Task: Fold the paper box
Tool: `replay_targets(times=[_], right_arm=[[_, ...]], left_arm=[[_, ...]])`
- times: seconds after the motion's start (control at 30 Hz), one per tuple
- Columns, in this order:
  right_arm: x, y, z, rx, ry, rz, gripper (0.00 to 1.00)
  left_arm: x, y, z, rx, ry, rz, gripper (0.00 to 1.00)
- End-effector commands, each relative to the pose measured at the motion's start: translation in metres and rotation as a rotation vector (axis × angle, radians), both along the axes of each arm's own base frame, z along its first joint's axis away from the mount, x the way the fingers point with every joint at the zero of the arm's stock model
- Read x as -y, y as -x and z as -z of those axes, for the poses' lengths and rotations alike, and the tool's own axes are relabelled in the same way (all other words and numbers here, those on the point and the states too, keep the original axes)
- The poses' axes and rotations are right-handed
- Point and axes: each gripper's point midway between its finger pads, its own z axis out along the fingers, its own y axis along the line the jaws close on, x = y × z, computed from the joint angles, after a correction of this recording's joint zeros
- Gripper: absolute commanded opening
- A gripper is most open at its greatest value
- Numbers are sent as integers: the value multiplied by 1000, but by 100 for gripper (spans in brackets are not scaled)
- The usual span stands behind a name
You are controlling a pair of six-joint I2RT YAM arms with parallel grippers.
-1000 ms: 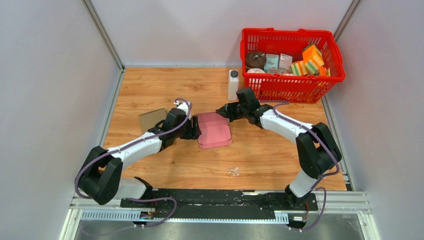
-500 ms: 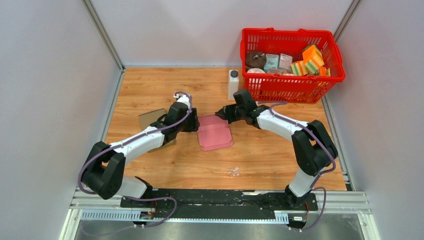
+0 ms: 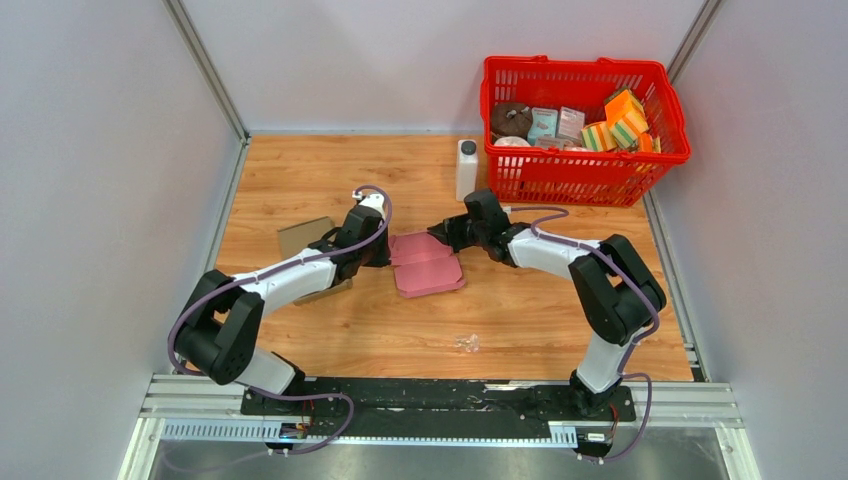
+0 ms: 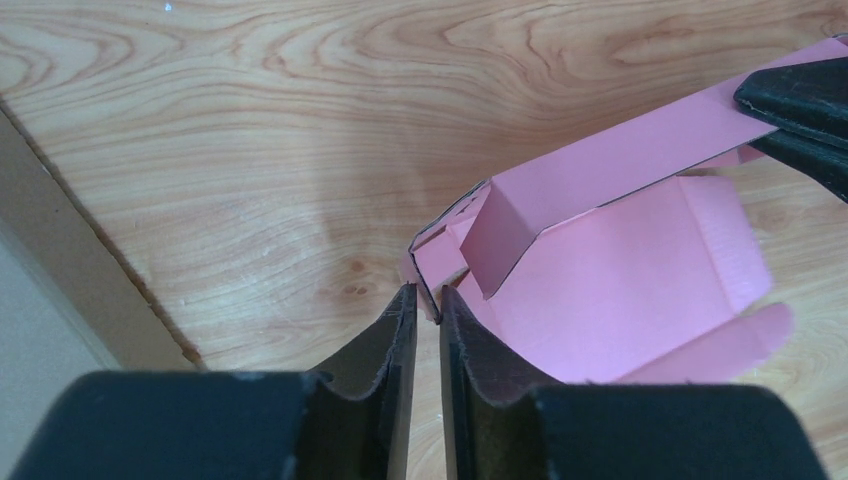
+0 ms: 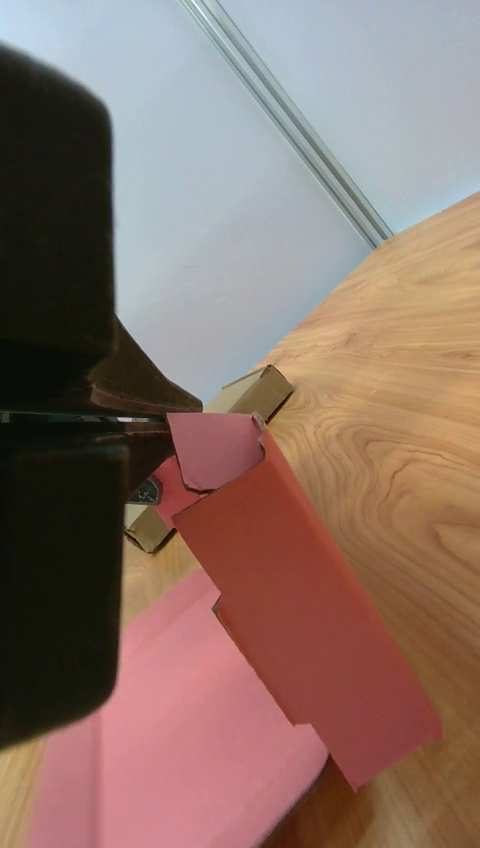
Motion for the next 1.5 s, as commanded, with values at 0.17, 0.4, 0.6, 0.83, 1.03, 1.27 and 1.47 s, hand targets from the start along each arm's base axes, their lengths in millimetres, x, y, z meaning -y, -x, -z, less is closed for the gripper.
replay_targets(times=[0.17, 0.4, 0.6, 0.83, 1.03, 1.27, 1.47], right_arm=[[4, 11, 9, 78, 16, -21, 0], [7, 15, 11, 119, 12, -19, 0], [4, 17, 10, 170, -10, -29, 0], [2, 18, 1, 206, -28, -21, 0], [-3, 24, 0, 205, -63, -21, 0], [0, 25, 1, 211, -58, -17, 0], [3, 26, -1, 248, -27, -35, 0]], left_arm=[[-5, 2, 6, 3, -30, 13, 4], [7, 13, 10, -15, 51, 61, 0], [45, 23, -12, 3, 256, 191, 0], [65, 26, -19, -1, 365, 246, 0], [85, 25, -25, 15, 385, 291, 0], [76, 20, -4, -3, 275, 255, 6], [50, 30, -25, 81, 230, 217, 36]])
